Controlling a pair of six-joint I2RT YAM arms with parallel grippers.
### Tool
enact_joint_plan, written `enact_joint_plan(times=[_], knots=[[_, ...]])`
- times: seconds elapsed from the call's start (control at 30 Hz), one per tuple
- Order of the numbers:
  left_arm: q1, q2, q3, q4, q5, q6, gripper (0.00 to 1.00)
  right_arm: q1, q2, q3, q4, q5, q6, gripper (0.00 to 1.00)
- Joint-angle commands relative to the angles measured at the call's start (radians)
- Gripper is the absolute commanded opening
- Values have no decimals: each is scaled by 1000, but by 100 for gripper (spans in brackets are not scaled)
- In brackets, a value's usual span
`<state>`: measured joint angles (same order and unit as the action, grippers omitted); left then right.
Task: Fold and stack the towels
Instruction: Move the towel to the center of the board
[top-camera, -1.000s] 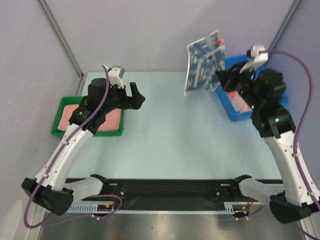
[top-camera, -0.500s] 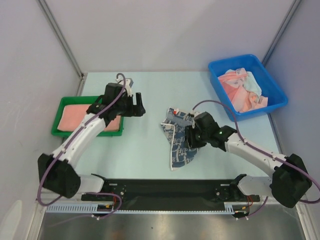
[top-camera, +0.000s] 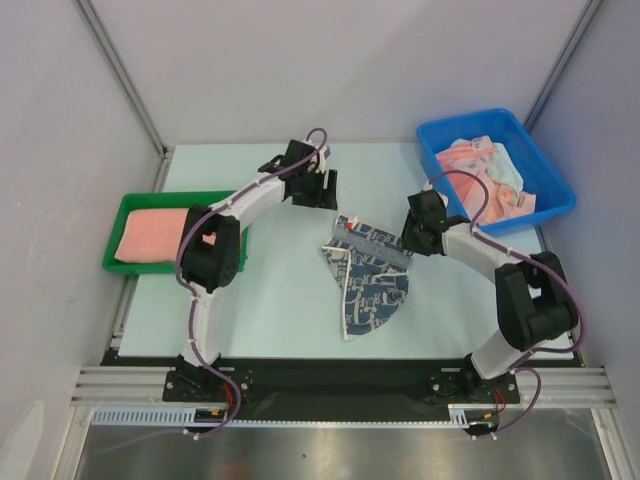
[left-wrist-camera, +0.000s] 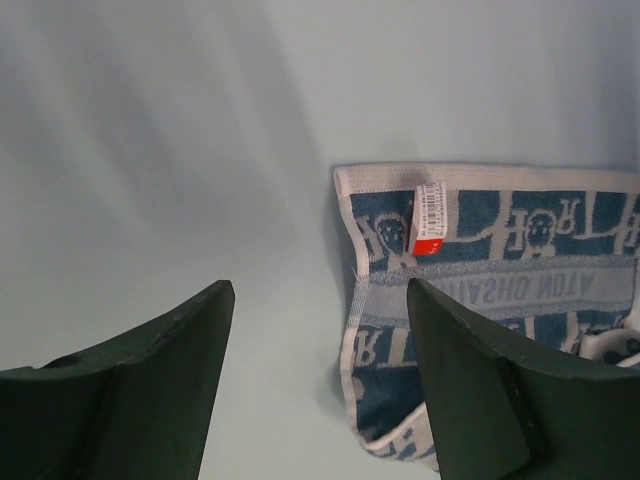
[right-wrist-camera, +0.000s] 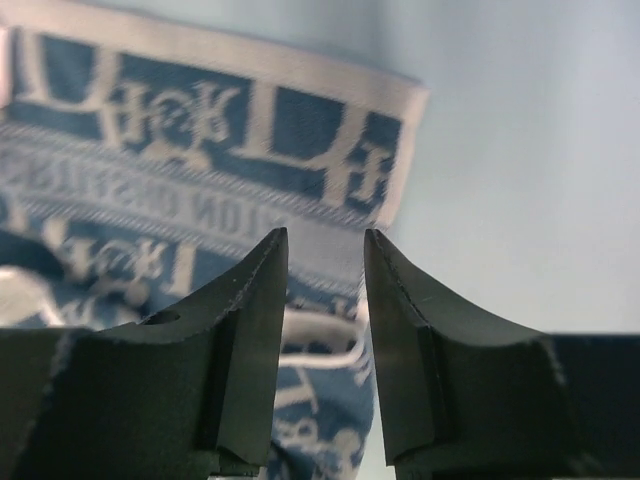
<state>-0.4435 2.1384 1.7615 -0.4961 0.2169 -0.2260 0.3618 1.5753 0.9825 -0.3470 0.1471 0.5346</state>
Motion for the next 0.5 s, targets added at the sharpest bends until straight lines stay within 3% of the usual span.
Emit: enact_joint_plan(times=[0.0, 0.3, 0.47], knots=[[-14, 69, 91, 4, 55, 13, 76, -24, 57, 54, 68, 72, 42, 42], [-52, 205, 124, 42, 68, -24, 75, -26, 184, 67, 95, 169, 47, 41], [-52, 230, 135, 53, 88, -32, 67, -38, 192, 50, 114, 195, 41, 41]])
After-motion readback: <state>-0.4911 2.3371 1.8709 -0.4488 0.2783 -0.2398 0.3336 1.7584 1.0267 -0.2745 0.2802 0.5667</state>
